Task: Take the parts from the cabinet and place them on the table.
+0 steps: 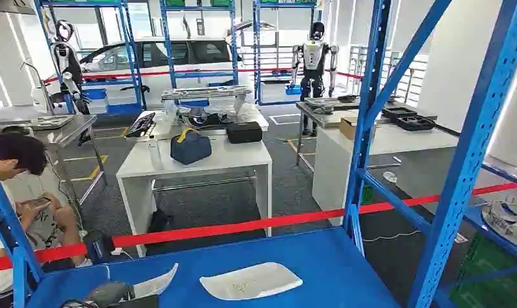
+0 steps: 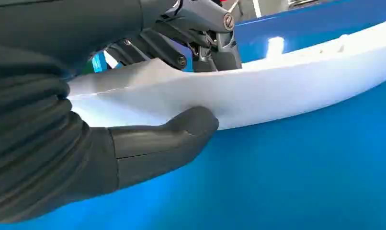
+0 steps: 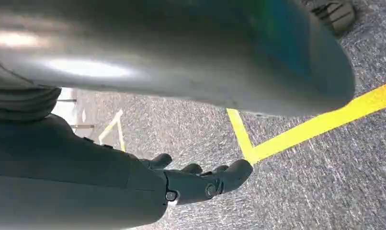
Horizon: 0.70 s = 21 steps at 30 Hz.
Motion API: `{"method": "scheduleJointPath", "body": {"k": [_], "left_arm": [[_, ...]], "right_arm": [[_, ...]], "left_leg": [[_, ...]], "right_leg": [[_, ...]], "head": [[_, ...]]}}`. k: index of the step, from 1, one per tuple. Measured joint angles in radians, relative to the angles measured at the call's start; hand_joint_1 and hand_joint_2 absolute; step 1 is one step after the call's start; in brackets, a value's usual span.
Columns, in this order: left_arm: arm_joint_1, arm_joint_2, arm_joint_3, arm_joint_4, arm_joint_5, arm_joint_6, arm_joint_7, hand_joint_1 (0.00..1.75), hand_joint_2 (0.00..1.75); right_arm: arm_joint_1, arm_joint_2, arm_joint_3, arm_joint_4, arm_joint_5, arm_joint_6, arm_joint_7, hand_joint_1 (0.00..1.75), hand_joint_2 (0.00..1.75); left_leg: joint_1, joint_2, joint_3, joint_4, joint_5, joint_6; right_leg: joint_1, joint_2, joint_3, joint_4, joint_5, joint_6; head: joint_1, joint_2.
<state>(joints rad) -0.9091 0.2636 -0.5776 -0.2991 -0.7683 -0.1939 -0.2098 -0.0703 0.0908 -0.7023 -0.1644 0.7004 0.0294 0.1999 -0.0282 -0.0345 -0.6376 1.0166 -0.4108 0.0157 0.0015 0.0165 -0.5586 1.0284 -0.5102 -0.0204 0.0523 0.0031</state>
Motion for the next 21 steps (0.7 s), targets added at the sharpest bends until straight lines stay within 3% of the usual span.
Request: {"method": "scheduleJointPath", "body": {"k": [5, 7, 11, 14, 15, 17, 19, 21], "left_arm": [[0.001, 0.001, 0.000, 0.000, 0.000, 0.005, -0.001, 1.75, 1.75], [0.004, 0.003, 0.000, 0.000, 0.003, 0.023, -0.038, 1.75, 1.75], [0.032, 0.002, 0.001, -0.012, 0.011, 0.175, -0.086, 1.75, 1.75], [0.062, -0.009, 0.045, -0.035, 0.144, 0.284, -0.159, 1.75, 1.75], [0.069, -0.013, 0.067, -0.043, 0.186, 0.292, -0.190, 1.75, 1.75], [0.088, -0.021, 0.140, -0.085, 0.325, 0.248, -0.307, 1.75, 1.75], [0.117, -0.031, 0.229, -0.169, 0.497, 0.141, -0.408, 1.75, 1.75], [0.166, -0.050, 0.333, -0.312, 0.683, 0.006, -0.407, 1.75, 1.75]], "right_arm": [[0.000, 0.000, 0.000, 0.000, 0.000, 0.000, -0.005, 0.00, 0.00], [0.000, 0.001, 0.000, 0.000, 0.000, 0.001, -0.006, 0.00, 0.00], [0.000, 0.001, 0.000, 0.000, 0.000, -0.002, -0.008, 0.00, 0.00], [0.000, 0.002, -0.001, 0.000, 0.000, -0.003, -0.009, 0.00, 0.00], [0.000, 0.002, -0.001, 0.000, 0.000, -0.003, -0.009, 0.00, 0.00], [0.000, 0.003, -0.003, 0.000, 0.001, -0.005, -0.010, 0.00, 0.00], [0.000, 0.005, -0.008, 0.000, 0.002, -0.008, -0.011, 0.00, 0.00], [0.000, 0.006, -0.014, 0.000, 0.002, -0.012, -0.011, 0.00, 0.00]], "left_leg": [[0.000, 0.000, 0.001, 0.000, 0.000, 0.000], [0.000, 0.000, 0.001, 0.000, 0.000, 0.000], [0.000, 0.000, 0.001, 0.000, 0.000, 0.000], [0.000, 0.000, 0.001, 0.000, 0.000, 0.000], [0.000, 0.000, 0.000, 0.000, 0.000, 0.000], [0.000, 0.000, 0.000, 0.000, 0.000, 0.000], [0.000, 0.000, 0.000, 0.000, 0.000, 0.000], [0.000, 0.001, 0.000, 0.000, 0.000, 0.000]], "right_leg": [[0.000, 0.000, 0.001, 0.000, 0.000, 0.000], [0.000, 0.000, 0.001, 0.000, 0.000, 0.000], [0.000, 0.000, 0.000, 0.000, 0.000, 0.000], [0.000, 0.000, 0.000, 0.000, 0.000, 0.000], [0.000, 0.000, 0.000, 0.000, 0.000, 0.000], [-0.001, 0.000, 0.000, 0.000, 0.000, 0.000], [-0.001, 0.000, 0.000, 0.000, 0.000, 0.000], [-0.001, 0.001, 0.000, -0.001, 0.000, 0.000]], "head": [[0.000, 0.000], [0.000, 0.000], [0.000, 0.000], [0.000, 0.000], [0.000, 0.000], [0.000, 0.000], [0.000, 0.000], [0.000, 0.000]]}}
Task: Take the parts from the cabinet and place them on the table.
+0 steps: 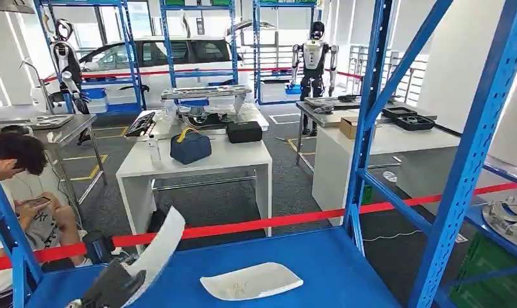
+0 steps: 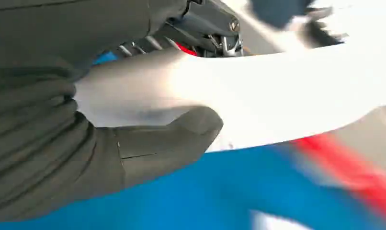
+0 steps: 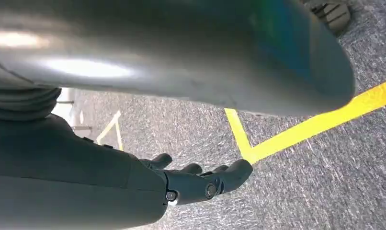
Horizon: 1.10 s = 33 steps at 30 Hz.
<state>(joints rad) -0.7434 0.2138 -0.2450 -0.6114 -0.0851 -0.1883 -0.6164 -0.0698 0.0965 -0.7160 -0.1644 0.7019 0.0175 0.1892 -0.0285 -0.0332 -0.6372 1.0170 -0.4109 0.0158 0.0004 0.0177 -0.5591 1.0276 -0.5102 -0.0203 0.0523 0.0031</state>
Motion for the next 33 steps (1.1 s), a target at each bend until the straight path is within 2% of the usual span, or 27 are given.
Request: {"method": "scheduleJointPath", "body": {"k": [2, 6, 9, 12, 14, 15, 17, 18, 19, 20, 22, 23, 24, 25, 26, 27, 28, 29, 30, 31, 33], "left_arm": [[0.027, -0.010, 0.040, -0.092, 0.081, -0.051, 0.024, 1.75, 1.75], [0.101, -0.043, 0.152, -0.360, 0.295, -0.174, 0.077, 1.75, 1.75], [0.134, -0.055, 0.193, -0.478, 0.326, -0.192, 0.084, 1.75, 1.75], [0.158, -0.060, 0.219, -0.548, 0.330, -0.200, 0.086, 1.75, 1.75], [0.167, -0.061, 0.225, -0.574, 0.346, -0.228, 0.087, 1.75, 1.75], [0.169, -0.061, 0.226, -0.584, 0.349, -0.241, 0.087, 1.75, 1.75], [0.176, -0.062, 0.226, -0.613, 0.359, -0.267, 0.090, 1.75, 1.75], [0.180, -0.063, 0.226, -0.633, 0.368, -0.285, 0.095, 1.75, 1.75], [0.183, -0.066, 0.226, -0.648, 0.378, -0.298, 0.101, 1.75, 1.75], [0.183, -0.070, 0.226, -0.660, 0.383, -0.309, 0.107, 1.75, 1.75], [0.186, -0.076, 0.226, -0.678, 0.390, -0.318, 0.117, 1.75, 1.75], [0.187, -0.080, 0.226, -0.682, 0.391, -0.321, 0.120, 1.75, 1.75], [0.188, -0.084, 0.226, -0.687, 0.391, -0.324, 0.122, 1.75, 1.75], [0.190, -0.088, 0.226, -0.691, 0.391, -0.324, 0.125, 1.75, 1.75], [0.189, -0.091, 0.226, -0.697, 0.390, -0.324, 0.126, 1.75, 1.75], [0.189, -0.093, 0.226, -0.700, 0.390, -0.324, 0.126, 1.75, 1.75], [0.189, -0.095, 0.226, -0.707, 0.390, -0.324, 0.126, 1.75, 1.75], [0.189, -0.096, 0.226, -0.714, 0.390, -0.324, 0.126, 1.75, 1.75], [0.189, -0.096, 0.226, -0.717, 0.390, -0.324, 0.127, 1.75, 1.75], [0.188, -0.098, 0.227, -0.720, 0.390, -0.325, 0.125, 1.75, 1.75], [0.189, -0.098, 0.227, -0.725, 0.388, -0.327, 0.123, 1.75, 1.75]], "right_arm": [[0.000, 0.000, -0.006, 0.000, 0.000, 0.000, 0.000, 0.00, 0.00], [0.002, 0.002, -0.018, 0.000, 0.000, -0.002, -0.001, 0.00, 0.00], [0.002, 0.003, -0.020, 0.000, 0.000, -0.002, -0.001, 0.00, 0.00], [0.002, 0.003, -0.021, 0.000, 0.000, -0.002, -0.002, 0.00, 0.00], [0.001, 0.003, -0.024, 0.000, 0.000, -0.002, -0.004, 0.00, 0.00], [0.001, 0.005, -0.027, 0.000, 0.000, -0.002, -0.004, 0.00, 0.00], [0.002, 0.010, -0.031, 0.000, 0.002, -0.002, -0.005, 0.00, 0.00], [0.001, 0.010, -0.034, 0.000, 0.002, -0.002, -0.006, 0.00, 0.00], [0.001, 0.010, -0.035, 0.000, 0.003, -0.003, -0.009, 0.00, 0.00], [0.001, 0.010, -0.035, 0.000, 0.005, -0.003, -0.010, 0.00, 0.00], [0.000, 0.010, -0.036, 0.000, 0.005, -0.003, -0.012, 0.00, 0.00], [0.000, 0.010, -0.036, 0.000, 0.005, -0.003, -0.012, 0.00, 0.00], [0.001, 0.010, -0.037, 0.000, 0.005, -0.003, -0.012, 0.00, 0.00], [0.001, 0.010, -0.039, 0.000, 0.004, -0.003, -0.012, 0.00, 0.00], [0.000, 0.010, -0.041, 0.000, 0.005, -0.003, -0.012, 0.00, 0.00], [0.000, 0.010, -0.042, 0.000, 0.005, -0.003, -0.012, 0.00, 0.00], [-0.001, 0.010, -0.042, 0.000, 0.004, -0.003, -0.010, 0.00, 0.00], [-0.003, 0.011, -0.043, 0.000, 0.004, -0.003, -0.010, 0.00, 0.00], [-0.001, 0.011, -0.043, 0.000, 0.004, -0.004, -0.008, 0.00, 0.00], [-0.002, 0.011, -0.043, 0.000, 0.004, -0.004, -0.006, 0.00, 0.00], [-0.001, 0.011, -0.043, 0.000, 0.004, -0.005, -0.004, 0.00, 0.00]], "left_leg": [[0.000, 0.000, 0.000, 0.000, 0.000, 0.000], [0.000, 0.001, 0.000, 0.000, -0.002, 0.001], [0.000, 0.001, 0.000, 0.000, -0.002, 0.001], [0.000, 0.001, 0.000, 0.000, -0.002, 0.001], [0.000, 0.001, 0.000, 0.000, -0.002, 0.001], [-0.007, 0.001, -0.002, 0.005, -0.008, 0.008], [-0.006, 0.001, -0.001, 0.004, -0.008, 0.014], [0.001, 0.001, 0.003, -0.007, 0.003, 0.018], [0.008, 0.008, 0.009, -0.019, 0.010, 0.018], [0.009, 0.008, 0.009, -0.023, 0.013, 0.023], [0.010, 0.012, 0.004, -0.021, 0.014, 0.024], [0.010, 0.014, 0.000, -0.019, 0.014, 0.024], [0.010, 0.016, -0.006, -0.015, 0.015, 0.022], [0.012, 0.016, -0.012, -0.010, 0.017, 0.019], [0.015, 0.016, -0.019, -0.005, 0.019, 0.016], [0.018, 0.016, -0.026, 0.001, 0.021, 0.012], [0.021, 0.016, -0.034, 0.010, 0.023, 0.007], [0.019, 0.014, -0.039, 0.016, 0.026, -0.002], [0.020, 0.012, -0.041, 0.018, 0.028, -0.008], [0.018, 0.011, -0.042, 0.022, 0.029, -0.015], [0.018, 0.008, -0.044, 0.012, 0.044, -0.031]], "right_leg": [[0.000, 0.000, 0.000, 0.000, 0.000, 0.000], [0.000, 0.001, 0.000, -0.001, 0.000, 0.000], [0.000, 0.001, 0.000, -0.001, 0.000, 0.001], [0.000, 0.001, 0.000, -0.001, -0.001, 0.001], [0.001, 0.000, 0.000, -0.001, -0.001, 0.001], [-0.002, 0.000, 0.002, -0.006, 0.000, 0.007], [-0.003, 0.000, 0.004, -0.007, 0.001, 0.012], [0.000, 0.001, 0.005, -0.007, 0.004, 0.016], [-0.001, -0.002, 0.004, 0.007, -0.009, 0.018], [0.002, -0.005, -0.011, 0.039, -0.042, 0.025], [-0.005, -0.005, -0.073, 0.182, -0.129, 0.032], [-0.008, -0.006, -0.101, 0.247, -0.156, 0.036], [-0.010, -0.007, -0.118, 0.290, -0.165, 0.039], [-0.013, -0.008, -0.109, 0.280, -0.145, 0.041], [-0.016, -0.009, -0.076, 0.220, -0.107, 0.044], [-0.018, -0.010, -0.032, 0.142, -0.072, 0.046], [-0.022, -0.010, 0.025, 0.046, -0.044, 0.051], [-0.017, -0.008, 0.038, 0.022, -0.059, 0.045], [-0.014, -0.001, 0.024, 0.035, -0.027, 0.033], [-0.015, 0.000, 0.026, 0.019, -0.041, 0.024], [-0.014, -0.002, 0.017, 0.024, -0.031, 0.009]], "head": [[0.000, 0.000], [0.000, 0.000], [0.000, 0.000], [0.000, 0.000], [0.000, 0.000], [0.000, 0.000], [0.000, 0.000], [0.000, 0.000], [0.000, 0.000], [0.000, 0.000], [0.000, 0.000], [0.000, 0.000], [0.000, 0.000], [0.000, 0.000], [0.000, 0.000], [0.000, 0.000], [0.000, 0.000], [0.000, 0.000], [-0.002, 0.000], [-0.002, 0.000], [-0.004, 0.000]]}}
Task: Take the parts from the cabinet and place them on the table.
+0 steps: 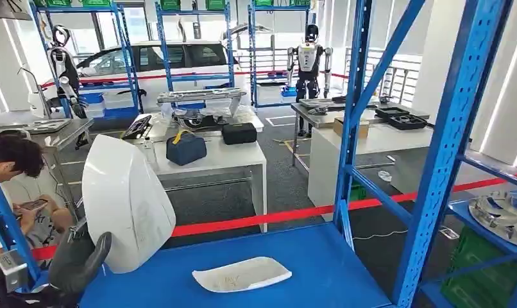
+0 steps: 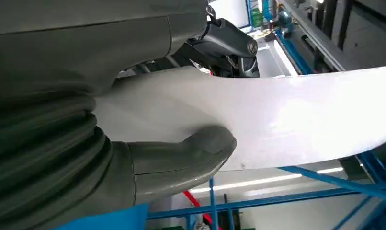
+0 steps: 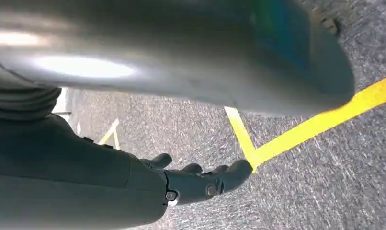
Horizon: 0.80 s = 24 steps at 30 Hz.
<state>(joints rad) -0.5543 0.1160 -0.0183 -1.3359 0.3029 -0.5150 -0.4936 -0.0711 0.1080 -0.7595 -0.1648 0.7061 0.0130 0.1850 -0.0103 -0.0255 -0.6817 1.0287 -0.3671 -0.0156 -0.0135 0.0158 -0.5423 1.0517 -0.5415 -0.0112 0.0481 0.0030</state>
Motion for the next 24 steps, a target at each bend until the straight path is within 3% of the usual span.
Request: {"method": "scheduleJointPath", "body": {"k": [1, 3, 4, 6, 7, 8, 9, 10, 11, 12, 15, 16, 17, 18, 20, 21, 22, 23, 24], "left_arm": [[0.002, 0.000, 0.002, -0.002, 0.000, 0.000, -0.003, 1.75, 1.75], [0.003, 0.000, 0.006, -0.005, -0.003, 0.000, -0.004, 1.75, 1.75], [0.004, 0.000, 0.006, -0.008, -0.004, 0.000, -0.006, 1.75, 1.75], [0.011, -0.001, 0.007, -0.010, -0.011, 0.000, -0.006, 1.75, 1.75], [0.015, -0.002, 0.007, -0.012, -0.013, 0.000, -0.006, 1.75, 1.75], [0.017, -0.003, 0.007, -0.013, -0.013, 0.000, -0.006, 1.75, 1.75], [0.017, -0.003, 0.007, -0.015, -0.013, 0.000, -0.006, 1.75, 1.75], [0.016, -0.003, 0.007, -0.019, -0.013, 0.000, -0.006, 1.75, 1.75], [0.016, -0.003, 0.007, -0.025, -0.013, 0.000, -0.006, 1.75, 1.75], [0.015, -0.004, 0.007, -0.026, -0.013, -0.001, -0.006, 1.75, 1.75], [0.017, -0.005, 0.009, -0.029, -0.013, -0.001, -0.006, 1.75, 1.75], [0.017, -0.005, 0.009, -0.029, -0.013, -0.001, -0.006, 1.75, 1.75], [0.015, -0.008, 0.009, -0.030, -0.013, -0.001, -0.006, 1.75, 1.75], [0.014, -0.010, 0.009, -0.031, -0.013, -0.001, -0.006, 1.75, 1.75], [0.015, -0.011, 0.009, -0.031, -0.013, -0.001, -0.005, 1.75, 1.75], [0.015, -0.011, 0.009, -0.031, -0.014, -0.002, -0.005, 1.75, 1.75], [0.016, -0.011, 0.009, -0.030, -0.016, -0.007, -0.005, 1.75, 1.75], [0.016, -0.011, 0.009, -0.029, -0.018, -0.010, -0.005, 1.75, 1.75], [0.016, -0.011, 0.009, -0.028, -0.020, -0.013, -0.005, 1.75, 1.75]], "right_arm": [[0.000, 0.002, -0.001, 0.000, 0.000, 0.000, 0.000, 0.00, 0.00], [0.000, 0.001, -0.002, 0.000, 0.001, 0.000, 0.000, 0.00, 0.00], [0.001, 0.001, -0.003, 0.000, 0.003, 0.000, 0.000, 0.00, 0.00], [0.001, 0.001, -0.006, 0.000, 0.005, 0.003, 0.000, 0.00, 0.00], [0.001, 0.001, -0.007, 0.000, 0.006, 0.003, 0.000, 0.00, 0.00], [0.001, 0.001, -0.007, 0.000, 0.006, 0.003, 0.000, 0.00, 0.00], [0.001, 0.001, -0.008, 0.000, 0.006, 0.003, 0.000, 0.00, 0.00], [0.000, 0.001, -0.009, 0.000, 0.006, 0.003, -0.001, 0.00, 0.00], [0.000, 0.001, -0.010, 0.000, 0.006, 0.003, -0.001, 0.00, 0.00], [0.000, 0.001, -0.011, 0.000, 0.006, 0.003, -0.002, 0.00, 0.00], [0.000, 0.001, -0.013, 0.000, 0.006, 0.003, -0.003, 0.00, 0.00], [0.001, 0.001, -0.014, 0.000, 0.006, 0.003, -0.003, 0.00, 0.00], [0.001, 0.001, -0.014, 0.000, 0.006, 0.003, -0.003, 0.00, 0.00], [0.001, 0.001, -0.014, 0.000, 0.006, 0.003, -0.001, 0.00, 0.00], [0.001, 0.001, -0.014, 0.000, 0.006, 0.003, 0.000, 0.00, 0.00], [0.001, 0.001, -0.014, 0.000, 0.006, 0.004, -0.002, 0.00, 0.00], [0.001, 0.001, -0.014, 0.000, 0.006, 0.003, -0.003, 0.00, 0.00], [0.000, 0.000, -0.015, 0.000, 0.006, 0.004, -0.004, 0.00, 0.00], [-0.001, 0.000, -0.015, 0.000, 0.006, 0.004, -0.005, 0.00, 0.00]], "left_leg": [[0.003, 0.003, -0.012, 0.005, -0.006, -0.006], [0.008, 0.014, -0.039, 0.083, -0.110, -0.020], [0.012, 0.017, -0.060, 0.165, -0.171, -0.028], [0.015, 0.019, -0.083, 0.299, -0.230, -0.036], [0.018, 0.019, -0.073, 0.315, -0.221, -0.038], [0.020, 0.020, -0.042, 0.291, -0.195, -0.038], [0.021, 0.020, 0.004, 0.235, -0.168, -0.038], [0.022, 0.021, 0.075, 0.138, -0.142, -0.036], [0.023, 0.021, 0.145, 0.038, -0.150, -0.035], [0.017, 0.019, 0.179, -0.007, -0.168, -0.032], [0.010, 0.017, 0.163, -0.002, -0.154, -0.009], [0.013, 0.019, 0.153, -0.010, -0.144, 0.004], [0.016, 0.024, 0.151, -0.013, -0.133, 0.015], [0.016, 0.025, 0.138, -0.013, -0.125, 0.024], [0.012, 0.025, 0.110, -0.012, -0.104, 0.033], [0.009, 0.025, 0.093, -0.011, -0.092, 0.036], [0.006, 0.024, 0.079, -0.009, -0.082, 0.037], [0.004, 0.023, 0.064, -0.007, -0.072, 0.036], [0.001, 0.023, 0.049, -0.004, -0.062, 0.036]], "right_leg": [[-0.006, -0.007, -0.011, -0.004, 0.013, -0.012], [-0.006, -0.011, -0.027, -0.006, 0.030, -0.023], [-0.006, -0.013, -0.038, -0.006, 0.038, -0.023], [-0.006, -0.016, -0.057, -0.004, 0.056, -0.020], [-0.007, -0.018, -0.068, -0.004, 0.064, -0.019], [-0.007, -0.020, -0.078, -0.003, 0.071, -0.016], [-0.007, -0.021, -0.085, -0.003, 0.077, -0.013], [-0.009, -0.021, -0.092, -0.002, 0.083, -0.009], [-0.009, -0.021, -0.094, 0.000, 0.088, -0.002], [-0.005, -0.021, -0.099, 0.001, 0.093, 0.005], [-0.006, -0.020, -0.096, -0.011, 0.116, 0.025], [-0.005, -0.019, -0.100, -0.012, 0.121, 0.032], [-0.008, -0.017, -0.107, 0.001, 0.098, 0.035], [-0.007, -0.016, -0.125, 0.043, 0.044, 0.036], [-0.004, -0.016, -0.173, 0.191, -0.066, 0.039], [-0.002, -0.016, -0.189, 0.263, -0.094, 0.038], [0.000, -0.016, -0.189, 0.293, -0.088, 0.036], [0.003, -0.016, -0.168, 0.287, -0.057, 0.031], [0.008, -0.016, -0.126, 0.240, -0.014, 0.023]], "head": [[0.000, 0.000], [-0.004, 0.000], [-0.005, 0.000], [-0.006, 0.000], [-0.007, 0.000], [-0.006, 0.000], [-0.007, 0.000], [-0.007, 0.000], [-0.008, 0.000], [-0.008, 0.000], [-0.009, 0.001], [-0.010, 0.001], [-0.010, 0.001], [-0.009, 0.001], [-0.009, 0.001], [-0.010, 0.001], [-0.009, 0.001], [-0.010, 0.001], [-0.009, 0.001]]}}
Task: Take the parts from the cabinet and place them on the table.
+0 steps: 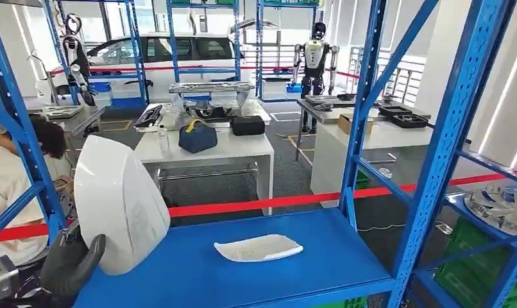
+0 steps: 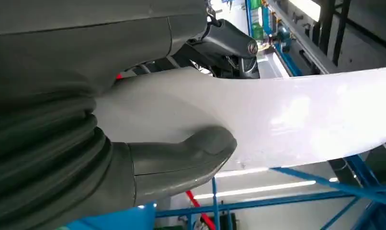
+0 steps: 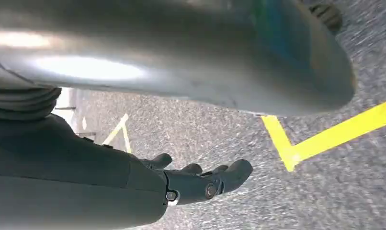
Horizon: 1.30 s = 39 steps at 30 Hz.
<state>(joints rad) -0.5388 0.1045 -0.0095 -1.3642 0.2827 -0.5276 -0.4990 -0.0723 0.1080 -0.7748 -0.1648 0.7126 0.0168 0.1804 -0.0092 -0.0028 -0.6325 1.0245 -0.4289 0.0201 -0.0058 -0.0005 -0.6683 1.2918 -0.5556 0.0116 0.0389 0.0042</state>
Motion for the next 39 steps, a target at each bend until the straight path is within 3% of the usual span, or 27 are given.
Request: {"method": "scheduleJointPath", "body": {"k": [1, 2, 3, 4, 6, 8, 9, 11, 12, 13, 15, 16, 17, 18, 19, 23, 26, 27, 28, 30, 31, 32, 33, 34, 37, 38, 39], "left_arm": [[0.000, 0.000, 0.000, 0.000, -0.001, -0.003, -0.001, 1.75, 1.75], [-0.001, 0.000, 0.001, 0.000, -0.002, -0.006, -0.002, 1.75, 1.75], [-0.002, 0.000, 0.001, 0.000, -0.003, -0.006, -0.003, 1.75, 1.75], [-0.002, 0.000, 0.001, 0.000, -0.005, -0.006, -0.003, 1.75, 1.75], [-0.004, -0.002, 0.001, 0.002, -0.006, -0.006, -0.003, 1.75, 1.75], [-0.003, -0.002, 0.002, 0.003, -0.011, -0.008, 0.000, 1.75, 1.75], [-0.007, -0.002, 0.003, 0.004, -0.011, -0.008, 0.001, 1.75, 1.75], [-0.011, -0.002, 0.004, 0.007, -0.011, -0.009, 0.002, 1.75, 1.75], [-0.010, -0.002, 0.004, 0.010, -0.011, -0.009, 0.004, 1.75, 1.75], [-0.010, -0.002, 0.004, 0.013, -0.011, -0.009, 0.004, 1.75, 1.75], [-0.009, -0.002, 0.004, 0.017, -0.011, -0.010, 0.004, 1.75, 1.75], [-0.010, -0.002, 0.004, 0.018, -0.011, -0.011, 0.003, 1.75, 1.75], [-0.010, -0.002, 0.004, 0.018, -0.011, -0.013, 0.002, 1.75, 1.75], [-0.010, -0.003, 0.004, 0.018, -0.011, -0.015, 0.002, 1.75, 1.75], [-0.009, -0.003, 0.004, 0.017, -0.011, -0.017, 0.000, 1.75, 1.75], [-0.007, -0.005, 0.005, 0.019, -0.010, -0.019, -0.004, 1.75, 1.75], [-0.005, -0.010, 0.004, 0.018, -0.010, -0.019, -0.003, 1.75, 1.75], [-0.004, -0.010, 0.005, 0.019, -0.010, -0.019, -0.003, 1.75, 1.75], [-0.002, -0.010, 0.005, 0.019, -0.010, -0.019, -0.003, 1.75, 1.75], [0.003, -0.012, 0.005, 0.019, -0.010, -0.019, -0.003, 1.75, 1.75], [0.005, -0.012, 0.005, 0.018, -0.011, -0.019, -0.002, 1.75, 1.75], [0.004, -0.012, 0.005, 0.018, -0.011, -0.019, -0.001, 1.75, 1.75], [0.004, -0.013, 0.005, 0.015, -0.012, -0.019, -0.001, 1.75, 1.75], [0.004, -0.015, 0.005, 0.011, -0.013, -0.019, -0.001, 1.75, 1.75], [0.003, -0.018, 0.004, 0.011, -0.014, -0.020, 0.002, 1.75, 1.75], [0.003, -0.019, 0.005, 0.011, -0.015, -0.020, 0.002, 1.75, 1.75], [0.003, -0.018, 0.006, 0.013, -0.015, -0.020, 0.003, 1.75, 1.75]], "right_arm": [[-0.001, 0.000, 0.000, 0.000, 0.000, 0.000, -0.001, 0.00, 0.00], [-0.003, 0.000, 0.000, 0.000, 0.000, 0.000, -0.003, 0.00, 0.00], [-0.006, -0.003, 0.000, -0.001, 0.000, 0.000, -0.003, 0.00, 0.00], [-0.007, -0.003, 0.000, -0.001, 0.001, 0.000, -0.005, 0.00, 0.00], [-0.006, -0.003, 0.000, -0.001, 0.003, 0.000, -0.001, 0.00, 0.00], [-0.006, 0.001, -0.002, -0.001, 0.003, 0.000, 0.006, 0.00, 0.00], [-0.006, -0.001, -0.002, -0.001, 0.003, -0.001, 0.009, 0.00, 0.00], [-0.007, -0.001, -0.003, -0.001, 0.003, -0.002, 0.010, 0.00, 0.00], [-0.006, -0.001, -0.004, -0.001, 0.003, -0.001, 0.010, 0.00, 0.00], [-0.006, 0.000, -0.005, -0.001, 0.003, -0.001, 0.009, 0.00, 0.00], [-0.006, 0.000, -0.007, -0.001, 0.003, -0.001, 0.008, 0.00, 0.00], [-0.006, 0.000, -0.008, -0.001, 0.003, -0.001, 0.008, 0.00, 0.00], [-0.007, 0.000, -0.009, -0.001, 0.003, -0.001, 0.008, 0.00, 0.00], [-0.007, -0.001, -0.009, -0.001, 0.003, -0.001, 0.007, 0.00, 0.00], [-0.007, -0.001, -0.010, -0.001, 0.003, -0.001, 0.006, 0.00, 0.00], [-0.002, -0.001, -0.010, -0.001, 0.003, -0.001, 0.004, 0.00, 0.00], [-0.001, 0.000, -0.010, -0.001, 0.003, -0.001, 0.002, 0.00, 0.00], [-0.002, 0.000, -0.010, -0.001, 0.003, -0.001, 0.001, 0.00, 0.00], [-0.002, 0.000, -0.010, -0.001, 0.003, -0.001, 0.000, 0.00, 0.00], [-0.002, 0.000, -0.010, -0.001, 0.003, -0.001, 0.000, 0.00, 0.00], [-0.003, 0.000, -0.011, -0.001, 0.002, -0.001, 0.000, 0.00, 0.00], [-0.004, 0.000, -0.011, -0.001, 0.000, -0.001, 0.000, 0.00, 0.00], [-0.007, 0.000, -0.011, -0.001, 0.000, -0.001, -0.002, 0.00, 0.00], [-0.011, -0.001, -0.012, -0.002, -0.001, -0.001, -0.003, 0.00, 0.00], [-0.011, -0.001, -0.020, -0.001, -0.002, -0.002, -0.004, 0.00, 0.00], [-0.010, 0.000, -0.023, -0.001, -0.002, -0.001, -0.003, 0.00, 0.00], [-0.011, 0.000, -0.026, -0.001, -0.002, -0.001, -0.003, 0.00, 0.00]], "left_leg": [[-0.002, 0.000, -0.012, 0.003, 0.008, -0.001], [-0.002, 0.000, -0.020, 0.007, 0.016, -0.003], [-0.007, 0.000, -0.028, 0.010, 0.023, -0.008], [-0.005, 0.002, -0.029, 0.010, 0.030, -0.013], [0.001, 0.004, -0.030, 0.002, 0.051, -0.025], [0.000, 0.000, -0.041, 0.004, 0.050, -0.035], [-0.001, -0.001, -0.054, 0.029, -0.001, -0.044], [0.010, -0.001, -0.080, 0.157, -0.119, -0.058], [0.015, 0.000, -0.091, 0.230, -0.156, -0.065], [0.019, 0.000, -0.092, 0.277, -0.156, -0.070], [0.024, 0.000, -0.044, 0.254, -0.095, -0.077], [0.026, 0.000, 0.007, 0.192, -0.060, -0.079], [0.029, 0.000, 0.076, 0.100, -0.052, -0.081], [0.026, -0.001, 0.129, 0.019, -0.107, -0.081], [0.018, -0.005, 0.143, -0.009, -0.112, -0.065], [0.018, 0.000, 0.106, -0.014, -0.075, -0.023], [0.016, 0.003, 0.064, -0.014, -0.034, -0.003], [0.015, 0.003, 0.044, -0.013, -0.019, -0.002], [0.014, 0.003, 0.024, -0.011, -0.005, -0.002], [0.013, 0.003, -0.012, -0.007, 0.020, -0.005], [0.013, 0.003, -0.032, -0.003, 0.032, -0.008], [0.013, 0.002, -0.046, 0.001, 0.042, -0.011], [0.013, 0.003, -0.057, 0.008, 0.054, -0.016], [0.009, 0.003, -0.067, 0.011, 0.062, -0.024], [0.014, 0.006, -0.063, -0.010, 0.099, -0.045], [0.013, 0.005, -0.069, -0.013, 0.105, -0.051], [0.016, 0.003, -0.081, 0.004, 0.066, -0.056]], "right_leg": [[0.005, 0.000, 0.054, -0.070, 0.030, -0.010], [0.012, 0.001, 0.118, -0.155, 0.034, -0.021], [0.018, 0.001, 0.176, -0.248, -0.006, -0.035], [0.018, 0.002, 0.184, -0.266, -0.009, -0.031], [0.024, 0.003, 0.172, -0.269, 0.004, -0.038], [0.011, -0.007, 0.156, -0.284, 0.034, -0.049], [0.010, -0.006, 0.146, -0.288, 0.045, -0.055], [0.007, -0.007, 0.121, -0.286, 0.071, -0.058], [0.006, -0.008, 0.102, -0.285, 0.084, -0.056], [0.004, -0.009, 0.084, -0.281, 0.097, -0.054], [0.000, -0.011, 0.048, -0.272, 0.117, -0.047], [-0.004, -0.011, 0.030, -0.265, 0.126, -0.042], [-0.006, -0.011, 0.015, -0.256, 0.134, -0.036], [-0.005, -0.011, 0.005, -0.252, 0.141, -0.028], [-0.004, -0.010, 0.002, -0.251, 0.149, -0.022], [-0.010, -0.006, -0.006, -0.265, 0.179, 0.006], [-0.011, -0.003, -0.059, -0.114, -0.001, 0.015], [-0.011, -0.001, -0.076, -0.032, -0.048, 0.016], [-0.010, -0.001, -0.080, 0.024, -0.060, 0.017], [-0.009, -0.001, -0.040, 0.030, -0.006, 0.014], [-0.008, -0.001, 0.011, -0.021, 0.034, 0.010], [-0.007, 0.000, 0.068, -0.088, 0.047, 0.005], [-0.004, 0.001, 0.147, -0.186, 0.015, -0.004], [0.002, 0.001, 0.194, -0.275, -0.026, -0.009], [0.008, 0.001, 0.168, -0.266, -0.002, -0.024], [0.000, -0.002, 0.158, -0.273, 0.016, -0.032], [-0.002, -0.009, 0.147, -0.274, 0.030, -0.040]], "head": [[0.000, 0.000], [0.000, 0.000], [0.000, 0.000], [-0.001, 0.000], [-0.002, 0.000], [-0.002, 0.000], [-0.007, 0.000], [-0.009, 0.000], [-0.008, 0.000], [-0.008, 0.000], [-0.008, 0.000], [-0.008, 0.000], [-0.009, 0.000], [-0.010, 0.000], [-0.010, 0.000], [-0.012, 0.000], [-0.011, 0.000], [-0.010, 0.000], [-0.011, 0.000], [-0.011, 0.000], [-0.010, 0.000], [-0.011, 0.000], [-0.010, 0.000], [-0.011, 0.000], [-0.013, 0.000], [-0.013, 0.000], [-0.014, -0.001]]}}
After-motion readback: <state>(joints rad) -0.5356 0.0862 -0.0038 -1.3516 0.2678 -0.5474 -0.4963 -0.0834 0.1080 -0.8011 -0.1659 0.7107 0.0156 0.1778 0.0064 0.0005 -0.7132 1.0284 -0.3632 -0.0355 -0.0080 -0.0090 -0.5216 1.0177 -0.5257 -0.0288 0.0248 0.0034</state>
